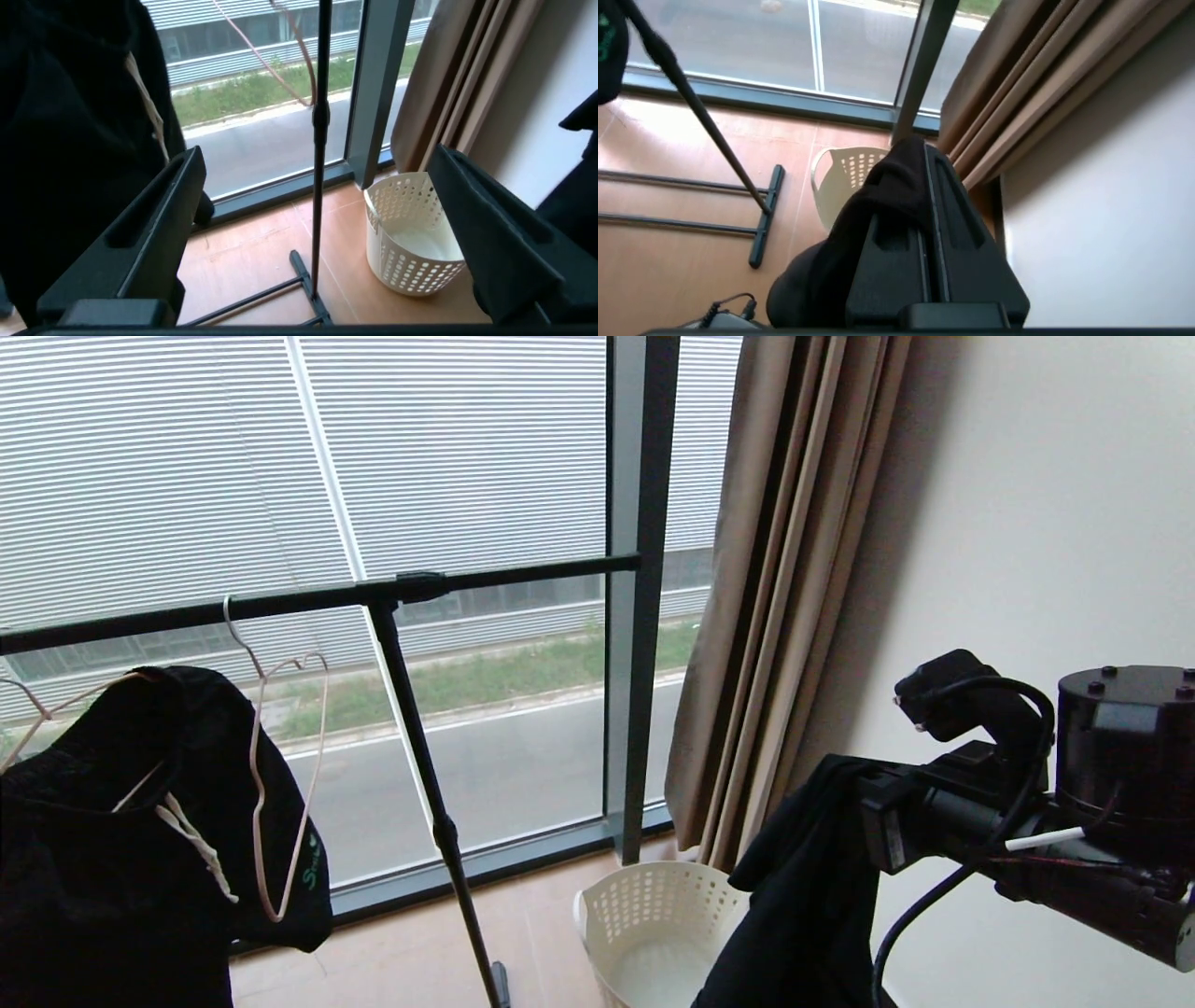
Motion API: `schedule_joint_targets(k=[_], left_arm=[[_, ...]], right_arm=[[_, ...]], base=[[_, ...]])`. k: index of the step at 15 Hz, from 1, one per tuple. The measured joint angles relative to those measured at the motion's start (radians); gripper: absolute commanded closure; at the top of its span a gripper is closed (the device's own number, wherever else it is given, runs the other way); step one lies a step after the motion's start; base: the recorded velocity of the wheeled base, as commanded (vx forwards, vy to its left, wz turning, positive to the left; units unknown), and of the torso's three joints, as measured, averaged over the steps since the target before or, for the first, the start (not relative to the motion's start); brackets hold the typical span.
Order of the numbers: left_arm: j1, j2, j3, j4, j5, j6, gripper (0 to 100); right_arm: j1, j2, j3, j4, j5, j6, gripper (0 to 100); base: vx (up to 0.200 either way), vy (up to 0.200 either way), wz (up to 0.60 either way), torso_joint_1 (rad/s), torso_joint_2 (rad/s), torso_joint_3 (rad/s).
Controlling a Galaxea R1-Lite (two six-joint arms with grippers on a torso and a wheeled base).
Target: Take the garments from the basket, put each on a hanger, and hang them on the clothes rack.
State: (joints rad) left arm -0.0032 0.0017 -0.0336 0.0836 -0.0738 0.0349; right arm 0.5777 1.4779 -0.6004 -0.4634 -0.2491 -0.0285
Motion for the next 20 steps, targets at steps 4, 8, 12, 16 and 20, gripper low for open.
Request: schedule_joint_targets(k=[4, 8, 12, 16, 20], left_arm=[[0.0, 0.0, 0.0, 0.0, 0.0, 0.0, 0], [0.0, 0.0, 0.0, 0.001, 0.0, 0.0, 0], [0.0, 0.0, 0.0, 0.001, 0.0, 0.0, 0], [0.0, 0.0, 0.0, 0.001, 0.0, 0.0, 0], [-0.001, 0.0, 0.0, 0.001, 0.0, 0.0, 0]], right_arm=[[0.006, 0.001, 0.003, -0.034, 0.0, -0.01, 100], [0.01, 0.004, 0.032, -0.069, 0.001, -0.024, 100], [0.01, 0.001, 0.042, -0.071, 0.002, -0.024, 100], [0.011, 0.001, 0.043, -0.071, 0.003, -0.031, 100], [0.011, 0.002, 0.042, -0.071, 0.003, -0.037, 100]], base=[[0.0, 0.0, 0.0, 0.0, 0.0, 0.0], [0.0, 0.0, 0.3, 0.002, 0.0, 0.0], [0.0, 0.0, 0.6, 0.005, 0.0, 0.001], [0.0, 0.0, 0.0, 0.0, 0.0, 0.0], [0.0, 0.0, 0.0, 0.0, 0.0, 0.0]])
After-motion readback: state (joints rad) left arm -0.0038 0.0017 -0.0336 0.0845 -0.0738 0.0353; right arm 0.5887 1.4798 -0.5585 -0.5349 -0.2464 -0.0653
